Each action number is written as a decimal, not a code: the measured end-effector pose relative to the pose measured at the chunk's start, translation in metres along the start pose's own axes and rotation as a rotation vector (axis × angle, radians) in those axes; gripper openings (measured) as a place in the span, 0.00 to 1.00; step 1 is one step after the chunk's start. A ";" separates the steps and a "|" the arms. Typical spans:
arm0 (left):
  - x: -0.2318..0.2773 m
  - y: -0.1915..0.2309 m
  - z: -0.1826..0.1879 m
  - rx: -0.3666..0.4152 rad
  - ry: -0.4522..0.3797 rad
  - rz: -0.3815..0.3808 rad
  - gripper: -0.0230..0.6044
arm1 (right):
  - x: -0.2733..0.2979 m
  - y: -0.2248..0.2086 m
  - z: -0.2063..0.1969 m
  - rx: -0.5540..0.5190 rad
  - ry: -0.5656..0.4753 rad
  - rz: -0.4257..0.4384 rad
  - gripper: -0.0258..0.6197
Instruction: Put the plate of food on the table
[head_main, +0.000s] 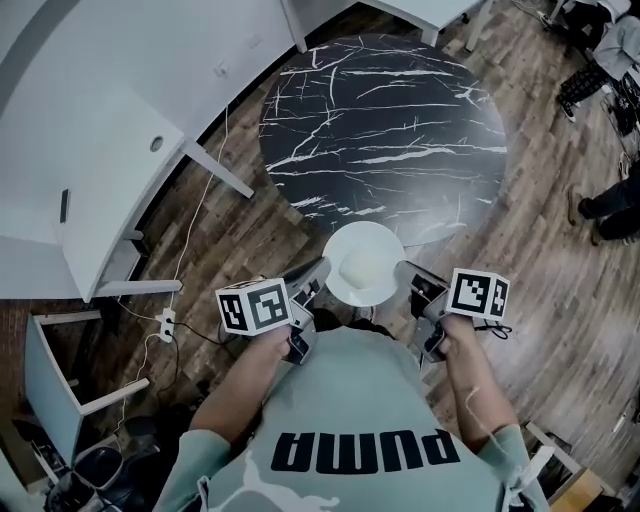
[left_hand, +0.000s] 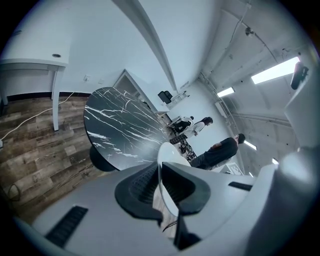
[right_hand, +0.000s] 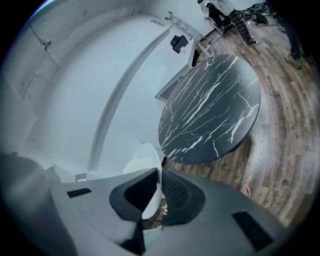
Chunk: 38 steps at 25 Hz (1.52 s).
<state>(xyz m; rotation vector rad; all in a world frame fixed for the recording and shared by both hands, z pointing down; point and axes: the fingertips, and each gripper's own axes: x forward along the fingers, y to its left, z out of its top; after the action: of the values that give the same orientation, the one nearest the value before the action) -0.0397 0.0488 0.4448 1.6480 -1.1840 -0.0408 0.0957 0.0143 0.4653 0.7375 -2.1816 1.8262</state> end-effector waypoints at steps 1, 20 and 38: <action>0.004 -0.001 0.002 0.002 0.003 0.001 0.09 | 0.000 -0.001 0.004 0.002 -0.001 0.000 0.09; 0.121 0.040 0.096 0.055 0.132 -0.039 0.09 | 0.064 -0.047 0.115 0.078 -0.106 -0.104 0.09; 0.243 0.116 0.142 0.093 0.300 -0.048 0.09 | 0.141 -0.133 0.181 0.202 -0.148 -0.213 0.09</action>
<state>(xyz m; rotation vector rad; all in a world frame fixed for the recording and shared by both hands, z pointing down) -0.0713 -0.2166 0.5899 1.6947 -0.9292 0.2273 0.0699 -0.2096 0.6056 1.1337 -1.9298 1.9530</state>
